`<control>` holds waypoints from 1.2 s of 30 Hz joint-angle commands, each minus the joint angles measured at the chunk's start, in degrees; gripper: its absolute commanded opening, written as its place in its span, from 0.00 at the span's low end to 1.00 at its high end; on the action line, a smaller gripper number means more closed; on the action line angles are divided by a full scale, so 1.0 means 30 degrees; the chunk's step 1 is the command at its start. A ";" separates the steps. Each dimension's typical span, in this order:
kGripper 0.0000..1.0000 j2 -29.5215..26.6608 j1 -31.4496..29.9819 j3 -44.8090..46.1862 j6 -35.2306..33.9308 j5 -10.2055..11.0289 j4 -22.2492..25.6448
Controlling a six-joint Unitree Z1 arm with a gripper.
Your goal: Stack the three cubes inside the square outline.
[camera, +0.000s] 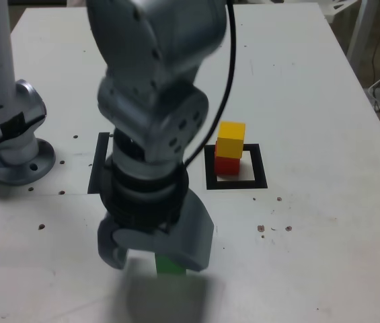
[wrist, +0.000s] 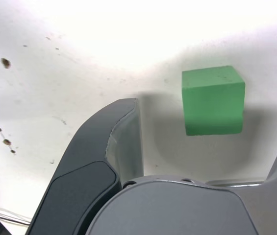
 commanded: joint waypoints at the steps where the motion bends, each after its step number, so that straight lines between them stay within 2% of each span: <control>1: 0.97 0.0368 0.0047 0.0039 0.0151 -0.0116 -0.0338; 7: 0.95 0.1083 0.0364 0.0264 0.0571 -0.0394 -0.1275; 11: 0.87 0.1288 0.0623 0.0461 0.0741 -0.0535 -0.1524; 16: 0.68 0.1377 0.0712 0.0488 0.0778 -0.0602 -0.1599; 18: 0.57 0.1381 0.0718 0.0458 0.0779 -0.0542 -0.1609; 21: 0.41 0.1355 0.0718 0.0381 0.0793 -0.0254 -0.1665; 24: 0.31 0.1282 0.0718 0.0347 0.0815 0.0069 -0.1771; 36: 0.29 0.1025 0.0718 0.0460 0.0837 0.0269 -0.1839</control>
